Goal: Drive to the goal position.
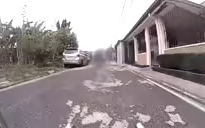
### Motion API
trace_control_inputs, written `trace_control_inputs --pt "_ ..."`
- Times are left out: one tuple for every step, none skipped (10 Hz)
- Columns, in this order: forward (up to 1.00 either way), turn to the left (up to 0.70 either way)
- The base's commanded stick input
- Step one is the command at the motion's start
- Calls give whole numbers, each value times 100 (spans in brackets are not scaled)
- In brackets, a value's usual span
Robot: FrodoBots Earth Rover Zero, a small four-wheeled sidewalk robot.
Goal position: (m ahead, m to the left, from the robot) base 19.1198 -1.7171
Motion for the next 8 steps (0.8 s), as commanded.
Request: trace_control_inputs --pt "9 0" --pt "9 0" --pt "10 0" --pt "9 0" --pt "9 0" --pt "9 0" --pt "9 0" --pt "9 0"
